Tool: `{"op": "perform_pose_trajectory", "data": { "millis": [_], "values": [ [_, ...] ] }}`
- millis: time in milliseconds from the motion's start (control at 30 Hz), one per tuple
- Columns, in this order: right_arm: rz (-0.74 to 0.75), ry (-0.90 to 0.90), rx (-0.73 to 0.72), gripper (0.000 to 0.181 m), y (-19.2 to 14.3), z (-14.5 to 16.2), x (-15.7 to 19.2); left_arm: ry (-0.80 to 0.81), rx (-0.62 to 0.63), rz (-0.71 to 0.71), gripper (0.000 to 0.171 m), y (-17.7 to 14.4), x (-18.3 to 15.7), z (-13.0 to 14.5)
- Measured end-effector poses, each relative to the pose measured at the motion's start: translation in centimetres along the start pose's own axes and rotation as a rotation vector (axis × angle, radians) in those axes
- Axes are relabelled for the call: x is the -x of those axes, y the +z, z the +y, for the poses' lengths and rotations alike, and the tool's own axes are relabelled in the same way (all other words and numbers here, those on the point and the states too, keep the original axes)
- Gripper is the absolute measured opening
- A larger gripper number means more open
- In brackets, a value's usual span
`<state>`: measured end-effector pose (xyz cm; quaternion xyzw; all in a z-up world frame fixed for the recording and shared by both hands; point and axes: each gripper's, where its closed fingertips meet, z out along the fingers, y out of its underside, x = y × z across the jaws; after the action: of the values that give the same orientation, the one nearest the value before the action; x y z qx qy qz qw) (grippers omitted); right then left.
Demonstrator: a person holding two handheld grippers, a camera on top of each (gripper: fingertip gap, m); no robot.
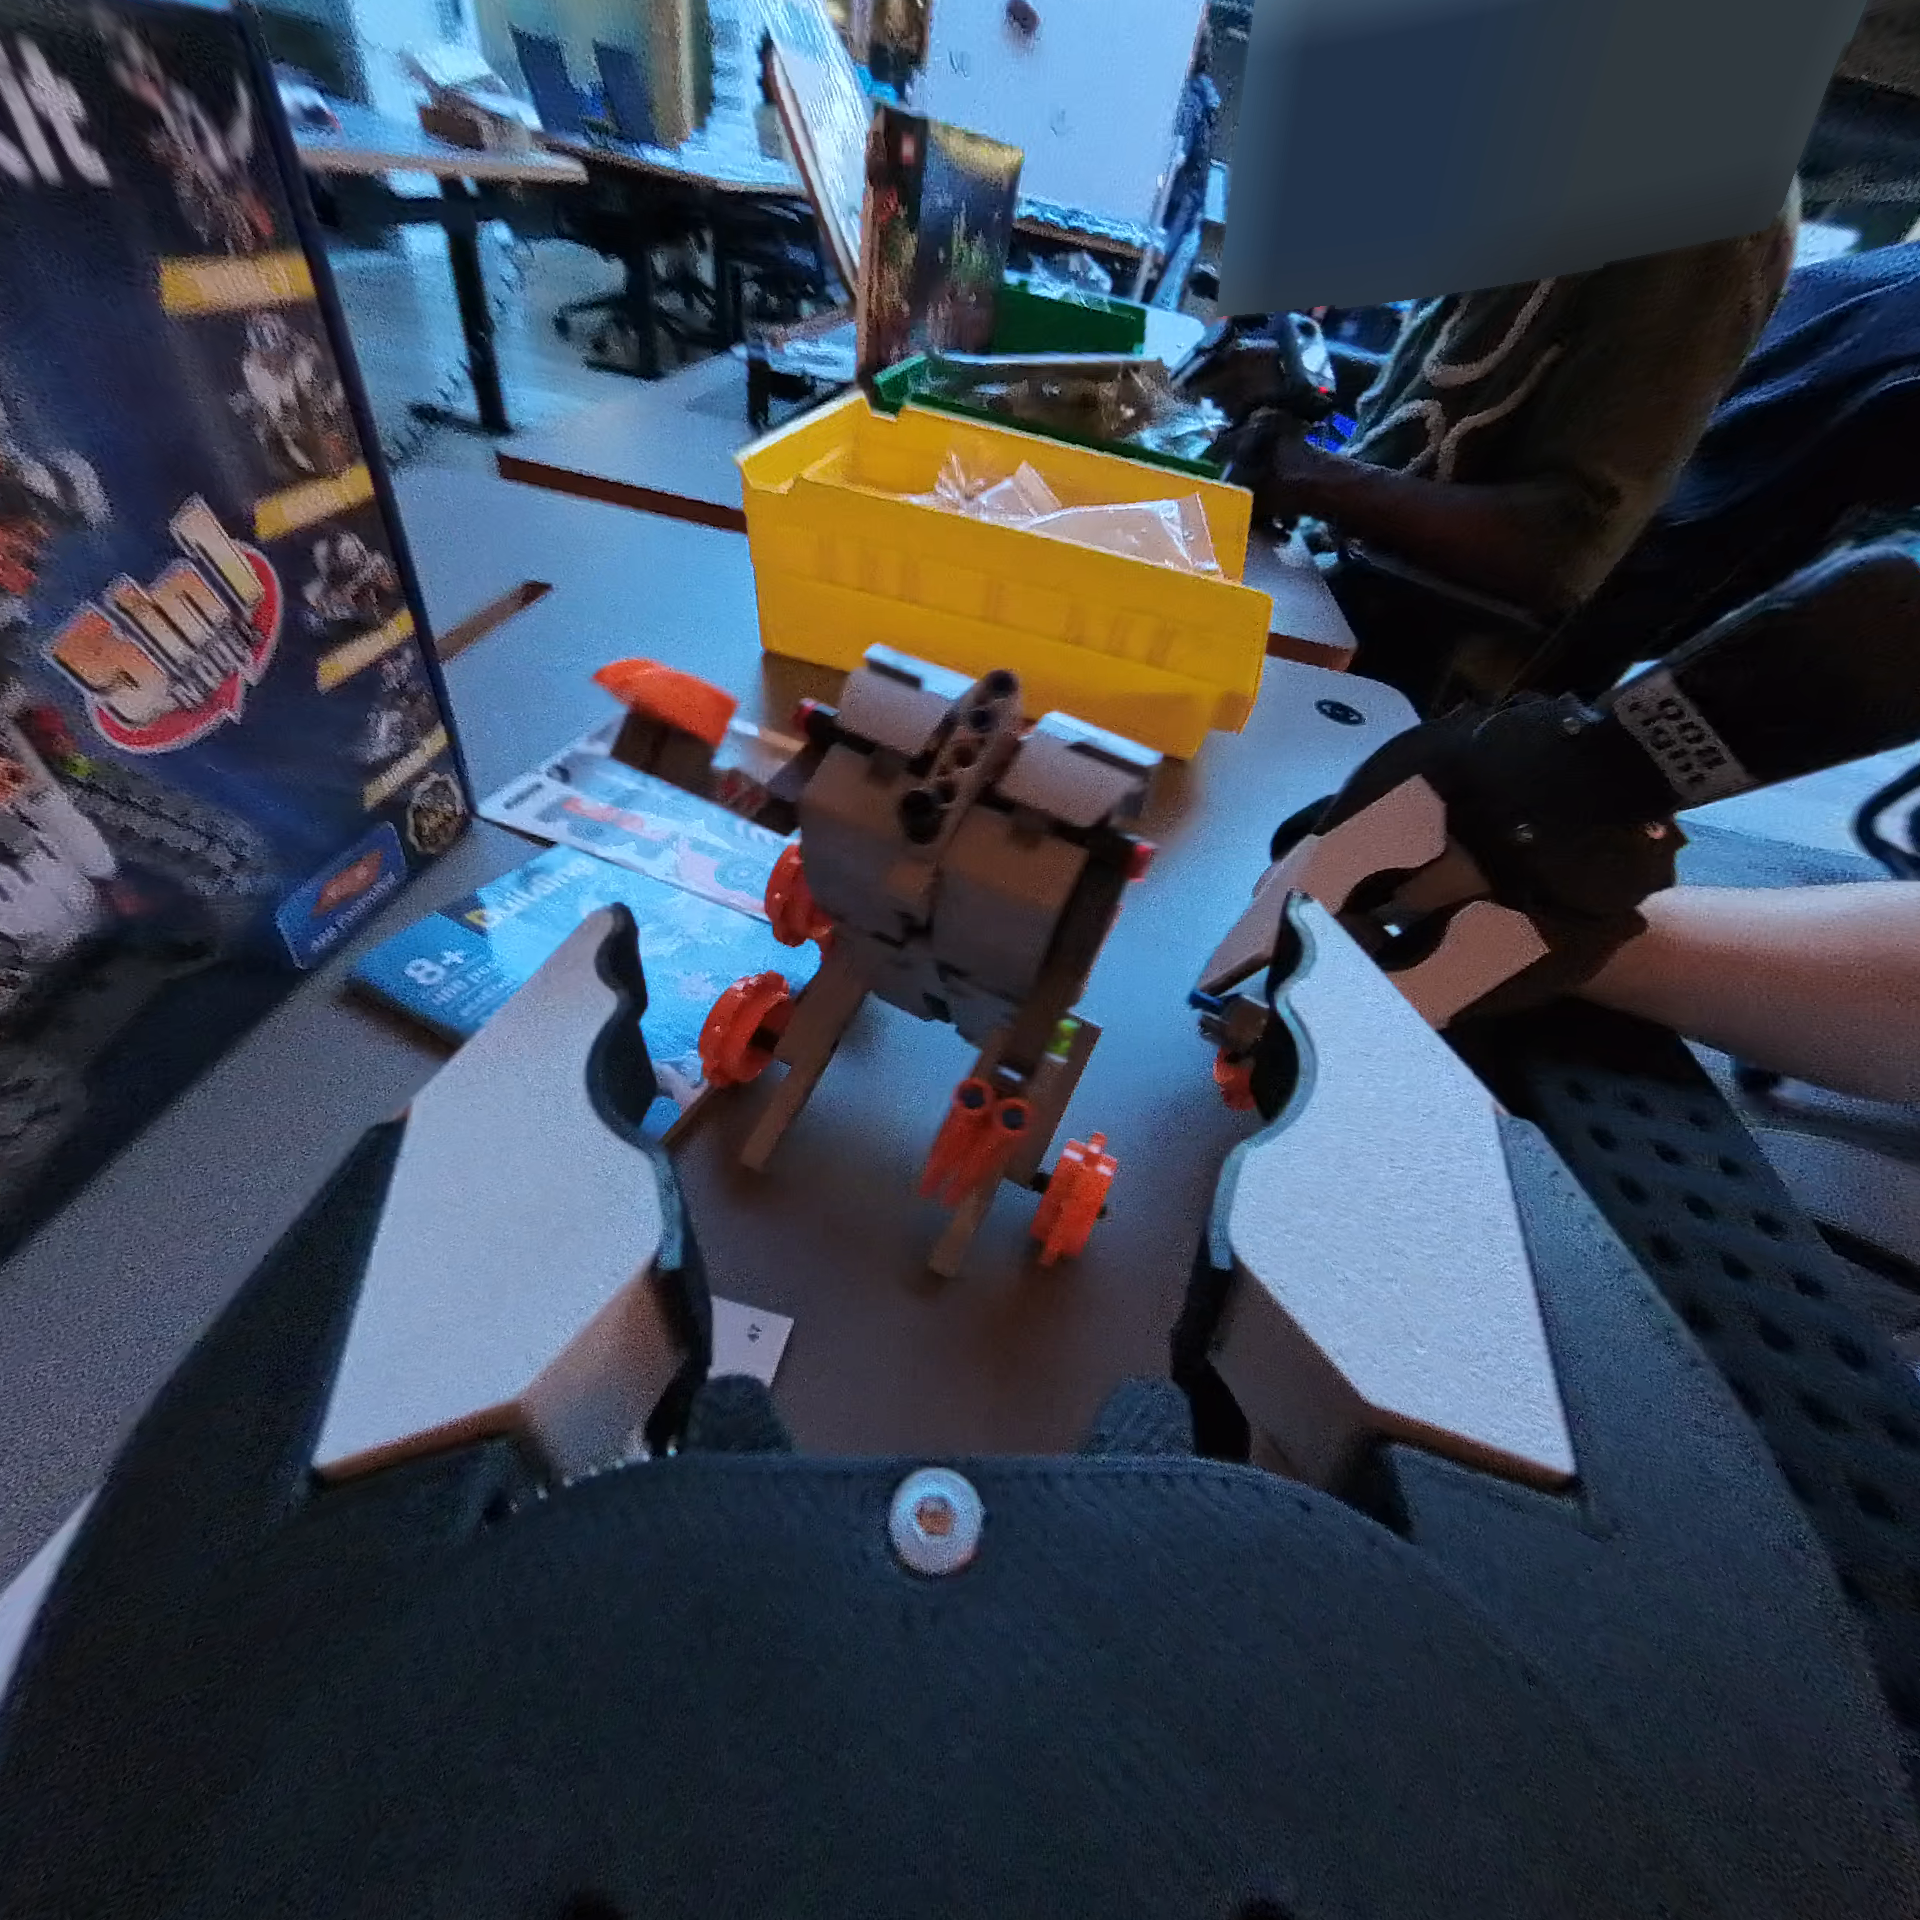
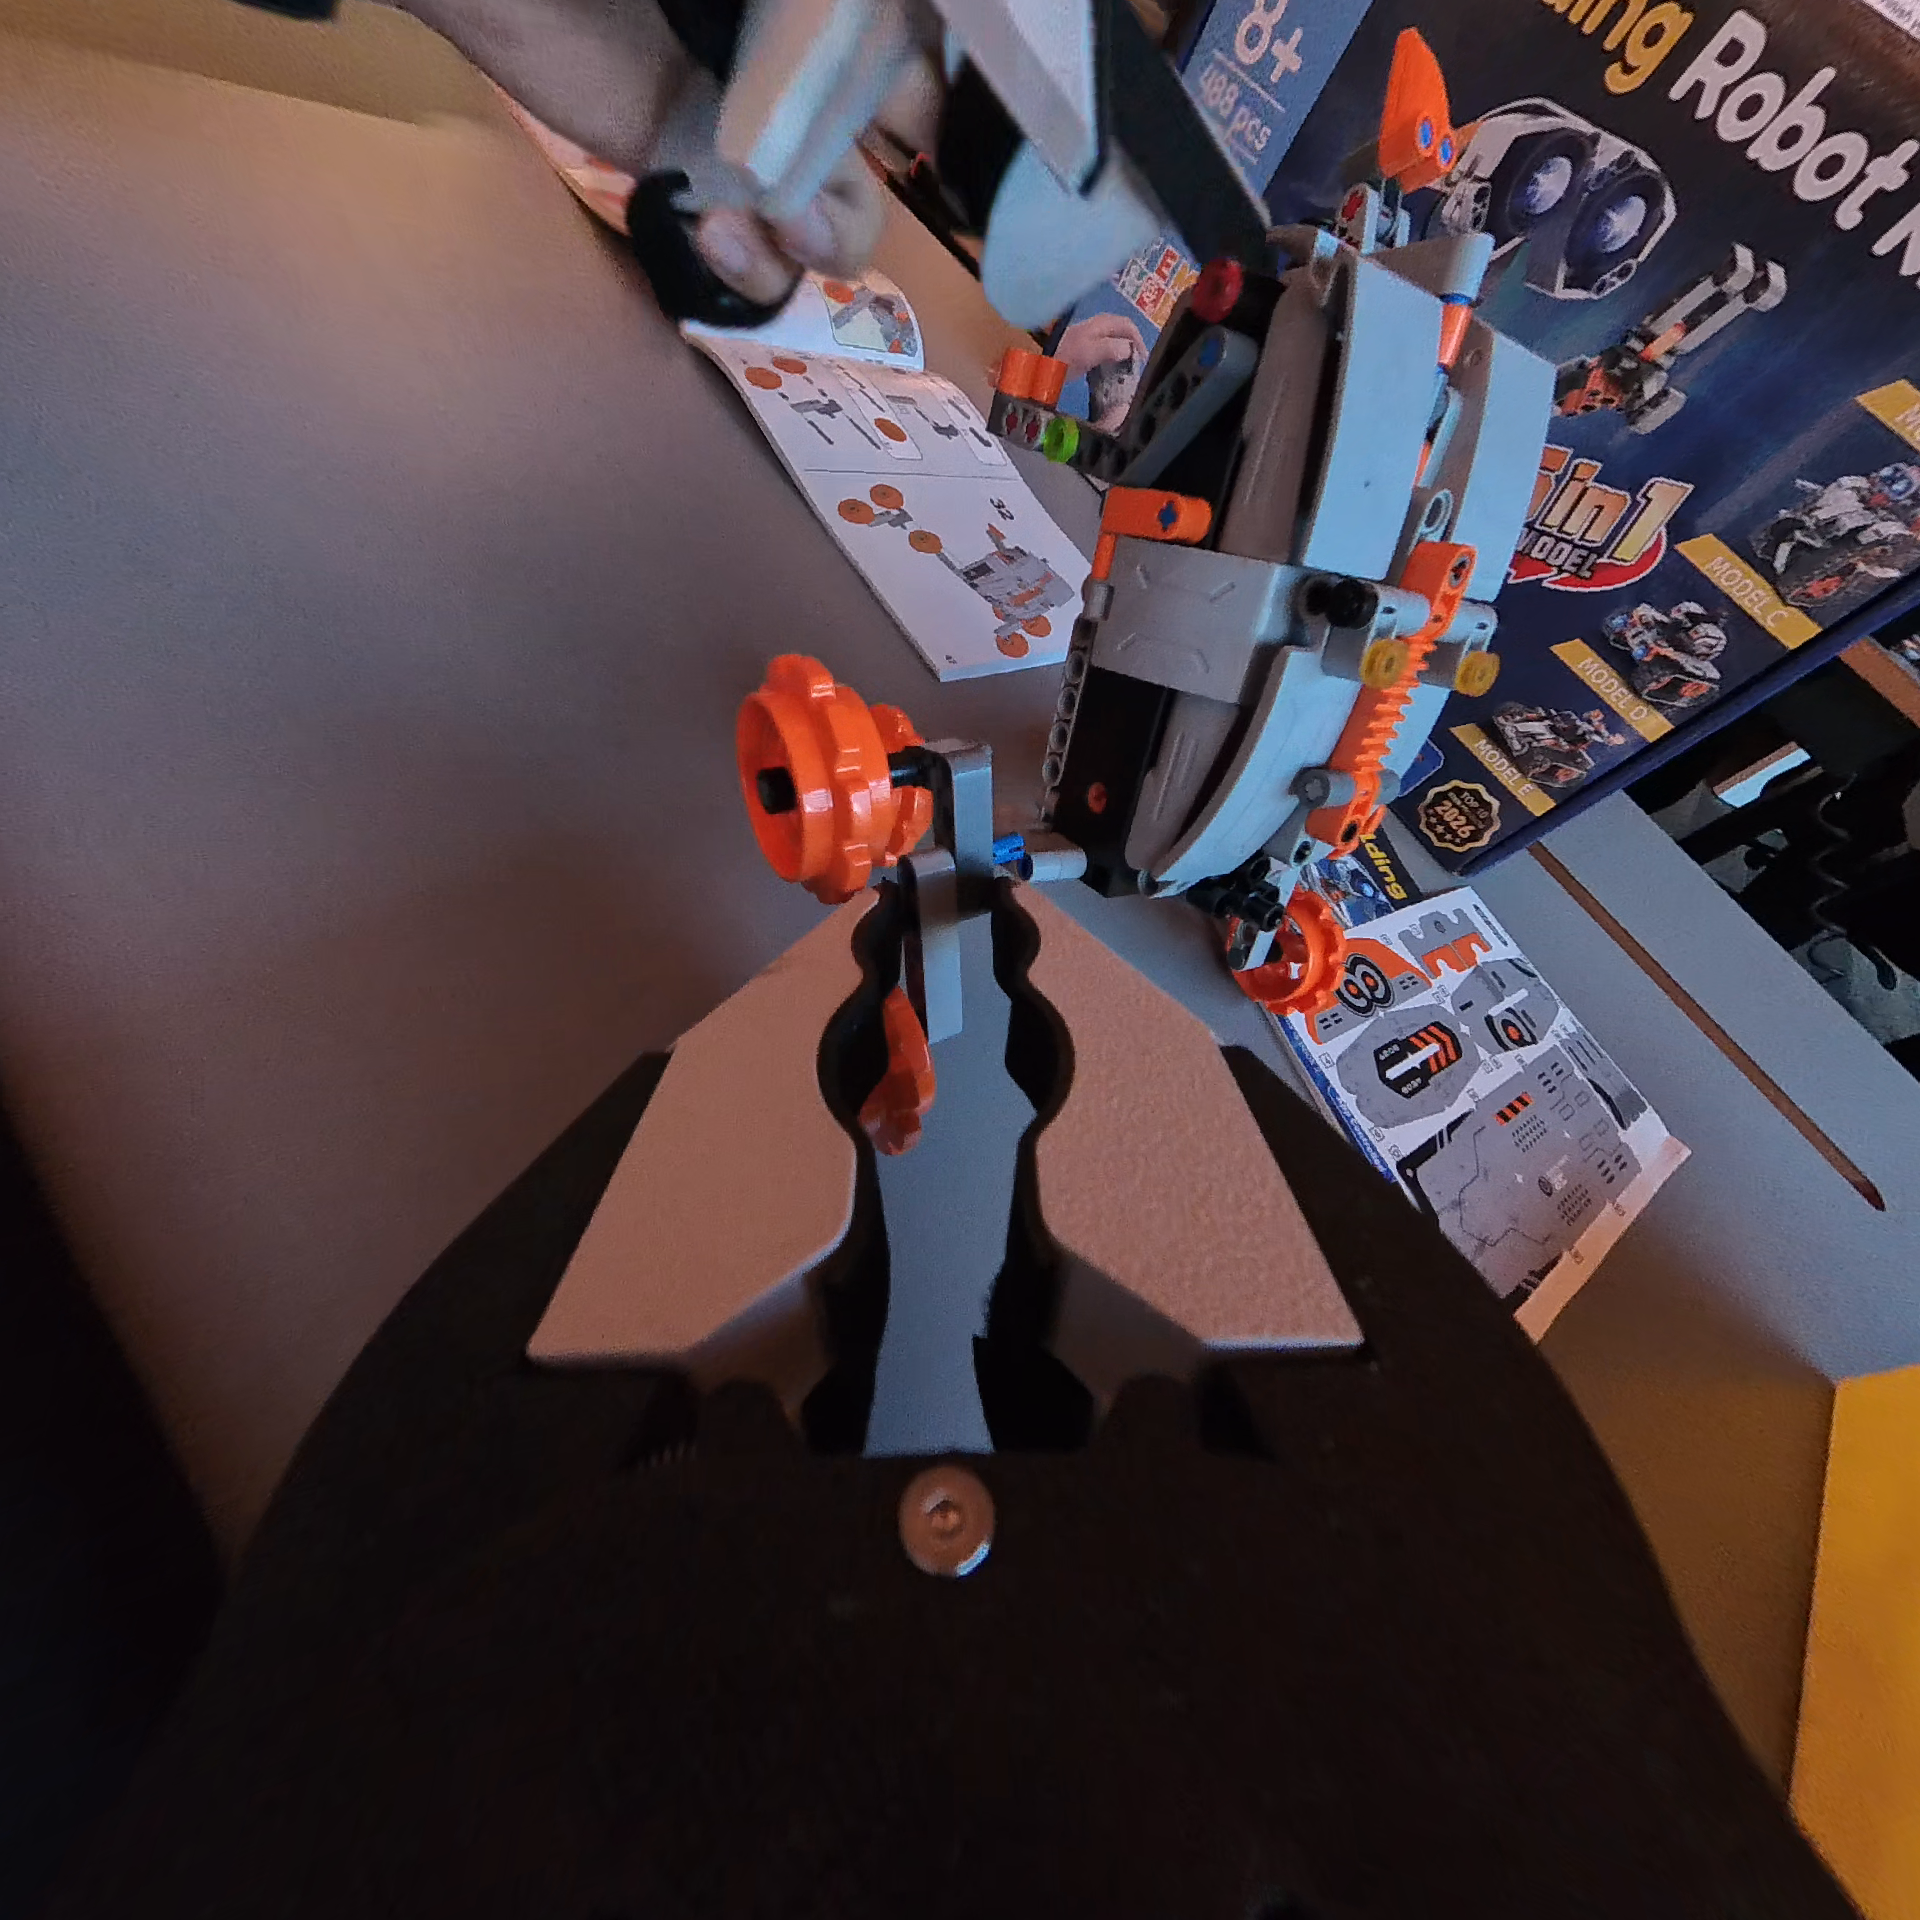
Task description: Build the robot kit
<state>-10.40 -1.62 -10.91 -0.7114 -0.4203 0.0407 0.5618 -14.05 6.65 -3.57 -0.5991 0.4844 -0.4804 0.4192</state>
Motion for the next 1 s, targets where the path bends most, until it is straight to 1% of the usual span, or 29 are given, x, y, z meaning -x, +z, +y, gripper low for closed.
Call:
{"op": "perform_pose_trajectory", "data": {
  "millis": [100,133,167,200,233,267,300,367,433,467,500,567,600,633,700,767,833,1000],
  "values": [
    [-0.003,0.014,-0.005,0.015,-0.1,0.0,-0.1,-0.004,0.069,0.076,0.119,1.0,0.7,2.0],
    [-0.003,0.020,-0.005,0.015,-0.1,0.1,-0.1,-0.042,0.043,0.101,0.120,0.8,0.6,2.1],
    [-0.003,0.026,-0.005,0.015,-0.2,0.1,-0.2,-0.079,-0.003,0.121,0.117,0.4,0.4,2.1],
    [-0.004,0.030,-0.008,0.015,-0.2,0.1,-0.2,-0.109,-0.038,0.111,0.110,-0.2,0.5,2.4],
    [-0.003,0.035,-0.012,0.015,-0.3,0.1,-0.3,-0.131,-0.046,0.090,0.107,-0.7,0.8,3.1],
    [-0.005,0.039,-0.018,0.015,-0.3,0.0,-0.3,-0.150,-0.029,0.080,0.103,-1.1,0.9,4.1],
    [-0.010,0.044,-0.025,0.015,-0.3,-0.1,-0.3,-0.176,-0.004,0.073,0.095,-1.3,0.9,4.9],
    [-0.025,0.058,-0.034,0.015,-0.2,-0.2,-0.2,-0.225,0.039,0.068,0.086,-1.0,0.2,6.0],
    [-0.033,0.074,-0.039,0.015,-0.2,-0.3,-0.3,-0.207,0.128,0.035,0.080,-0.3,-0.3,7.4],
    [-0.032,0.080,-0.038,0.015,-0.2,-0.2,-0.4,-0.176,0.145,0.010,0.079,-0.1,-0.3,7.7],
    [-0.029,0.084,-0.038,0.015,-0.2,-0.2,-0.5,-0.144,0.143,-0.007,0.075,0.2,-0.3,7.6],
    [-0.023,0.090,-0.040,0.015,-0.3,-0.2,-0.6,-0.107,0.122,0.008,0.032,0.2,-0.7,6.8],
    [-0.020,0.092,-0.038,0.015,-0.3,-0.1,-0.7,-0.116,0.092,0.033,0.025,0.0,-1.1,6.1],
    [-0.019,0.093,-0.036,0.015,-0.3,-0.1,-0.7,-0.136,0.070,0.059,0.022,-0.2,-1.4,5.6],
    [-0.019,0.095,-0.032,0.015,-0.2,0.0,-0.7,-0.162,0.048,0.079,0.022,-0.7,-1.7,5.2],
    [-0.021,0.094,-0.033,0.015,-0.2,0.0,-0.7,-0.161,0.045,0.083,0.010,-0.9,-1.7,5.4],
    [-0.025,0.095,-0.031,0.015,-0.1,0.0,-0.7,-0.175,0.032,0.082,0.006,-0.9,-1.5,5.3],
    [-0.017,0.094,-0.021,0.015,-0.1,0.2,-0.8,-0.164,0.021,0.065,0.006,-1.1,-1.4,4.8]
  ]
}}
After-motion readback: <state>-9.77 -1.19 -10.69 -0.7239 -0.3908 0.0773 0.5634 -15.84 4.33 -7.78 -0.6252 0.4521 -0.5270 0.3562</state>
